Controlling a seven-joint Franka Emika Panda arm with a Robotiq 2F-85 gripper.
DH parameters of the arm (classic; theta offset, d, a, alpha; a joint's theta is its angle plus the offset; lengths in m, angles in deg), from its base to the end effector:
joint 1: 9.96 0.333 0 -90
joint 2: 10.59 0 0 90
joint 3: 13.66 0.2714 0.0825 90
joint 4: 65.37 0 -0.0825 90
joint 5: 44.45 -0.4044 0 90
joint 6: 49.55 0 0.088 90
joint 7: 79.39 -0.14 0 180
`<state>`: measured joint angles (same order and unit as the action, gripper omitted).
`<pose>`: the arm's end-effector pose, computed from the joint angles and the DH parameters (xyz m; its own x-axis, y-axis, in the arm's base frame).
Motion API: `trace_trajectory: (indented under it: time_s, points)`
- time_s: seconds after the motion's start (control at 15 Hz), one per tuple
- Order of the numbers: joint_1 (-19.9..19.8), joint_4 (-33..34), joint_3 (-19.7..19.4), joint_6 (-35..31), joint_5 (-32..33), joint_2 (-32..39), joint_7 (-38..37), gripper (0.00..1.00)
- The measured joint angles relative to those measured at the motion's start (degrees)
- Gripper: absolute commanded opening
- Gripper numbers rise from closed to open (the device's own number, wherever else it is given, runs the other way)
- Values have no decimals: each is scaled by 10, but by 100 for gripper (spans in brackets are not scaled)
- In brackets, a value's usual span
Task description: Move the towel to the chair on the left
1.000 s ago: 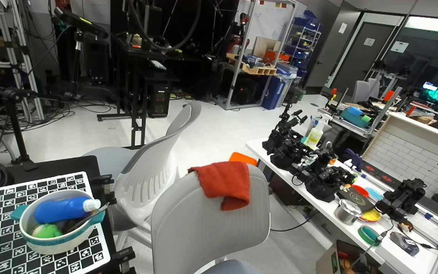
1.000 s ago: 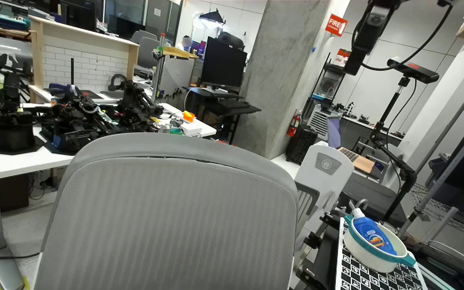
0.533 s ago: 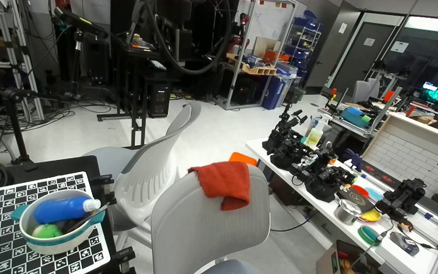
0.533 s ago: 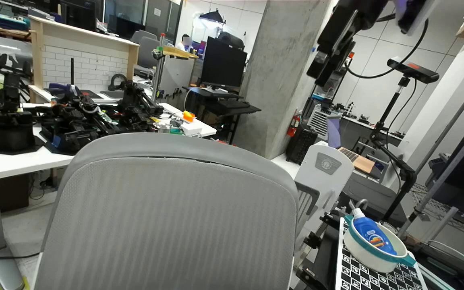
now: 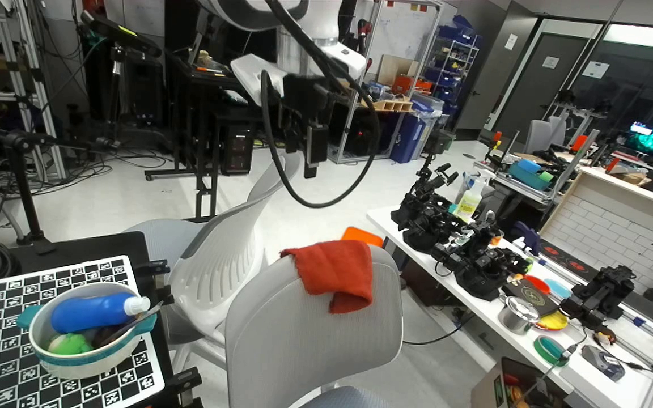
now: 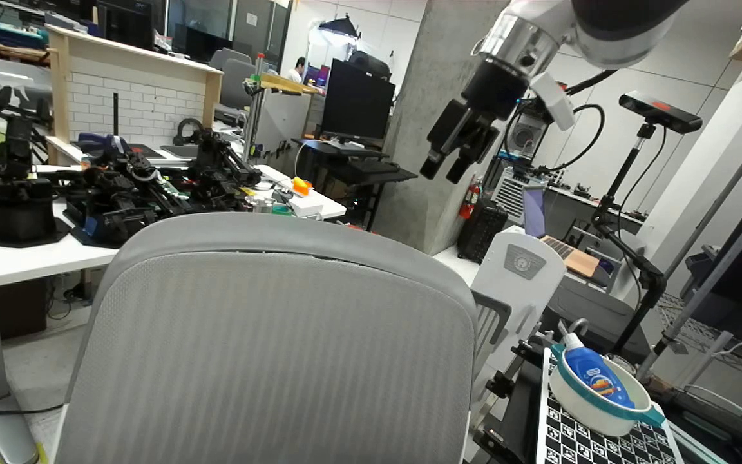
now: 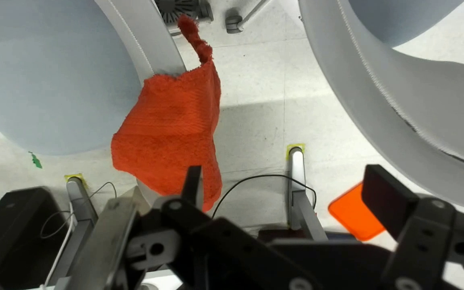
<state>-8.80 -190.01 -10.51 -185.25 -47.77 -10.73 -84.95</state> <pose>0.5736 0.0453 0.3233 0.9801 -0.0645 0.1877 -0.0529 -0.9964 -0.0661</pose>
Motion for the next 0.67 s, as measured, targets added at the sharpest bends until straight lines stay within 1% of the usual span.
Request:
trace_trajectory:
  time_s: [0.13, 0.33, 0.67]
  points:
    - [0, 12, -2, -37, 8, 40, -10, 100]
    - [0, 34, -6, -70, 36, 93, -37, 100]
    - [6, 74, -25, -77, 77, 158, -80, 100]
